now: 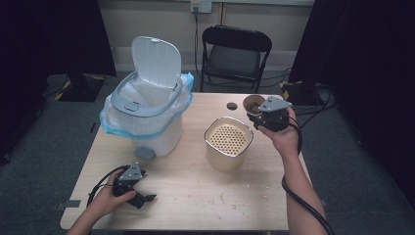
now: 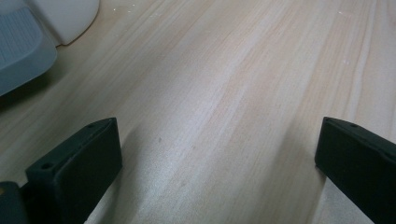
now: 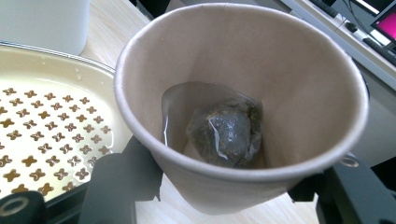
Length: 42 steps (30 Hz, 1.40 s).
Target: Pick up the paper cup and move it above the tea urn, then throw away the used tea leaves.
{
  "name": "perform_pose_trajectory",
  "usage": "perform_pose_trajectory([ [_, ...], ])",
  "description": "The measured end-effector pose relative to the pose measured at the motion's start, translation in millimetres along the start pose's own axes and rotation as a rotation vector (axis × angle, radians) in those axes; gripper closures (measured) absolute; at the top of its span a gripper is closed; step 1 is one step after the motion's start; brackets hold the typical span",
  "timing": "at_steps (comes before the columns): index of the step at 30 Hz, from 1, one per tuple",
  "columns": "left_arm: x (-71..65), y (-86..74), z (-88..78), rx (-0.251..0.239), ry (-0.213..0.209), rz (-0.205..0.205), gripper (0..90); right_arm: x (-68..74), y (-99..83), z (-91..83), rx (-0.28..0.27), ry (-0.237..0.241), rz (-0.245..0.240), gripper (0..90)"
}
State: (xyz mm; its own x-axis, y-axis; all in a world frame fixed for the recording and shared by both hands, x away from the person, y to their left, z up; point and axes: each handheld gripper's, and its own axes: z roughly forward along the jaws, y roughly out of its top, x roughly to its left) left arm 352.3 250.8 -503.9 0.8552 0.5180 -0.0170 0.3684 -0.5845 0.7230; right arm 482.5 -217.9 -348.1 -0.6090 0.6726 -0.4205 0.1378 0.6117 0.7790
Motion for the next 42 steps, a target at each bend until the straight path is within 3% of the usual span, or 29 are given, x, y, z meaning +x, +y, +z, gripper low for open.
perform_pose_trajectory([
  [12, 0.0, 0.0, 0.0, 0.000, 0.000, 0.000, 0.0, 1.1, 1.9, -3.2, 0.002, -0.011, -0.035, 42.8],
  [25, 0.0, 0.0, 0.0, 0.000, 0.000, 0.000, 0.1, 5.8, 7.9, -7.2, 0.013, -0.034, -0.106, 43.1],
  [30, 0.0, 0.0, 0.0, 0.000, 0.000, 0.000, 0.0, 10.1, 11.6, -8.7, 0.054, -0.074, -0.204, 43.3],
  [38, 0.2, 0.0, -0.2, 0.002, 0.000, 0.003, 0.0, 18.5, 17.0, -10.0, 0.053, -0.075, -0.274, 43.3],
  [42, 0.2, 0.0, -0.2, 0.002, -0.001, 0.002, 0.0, 20.4, 19.7, -9.6, 0.076, -0.108, -0.324, 43.4],
])
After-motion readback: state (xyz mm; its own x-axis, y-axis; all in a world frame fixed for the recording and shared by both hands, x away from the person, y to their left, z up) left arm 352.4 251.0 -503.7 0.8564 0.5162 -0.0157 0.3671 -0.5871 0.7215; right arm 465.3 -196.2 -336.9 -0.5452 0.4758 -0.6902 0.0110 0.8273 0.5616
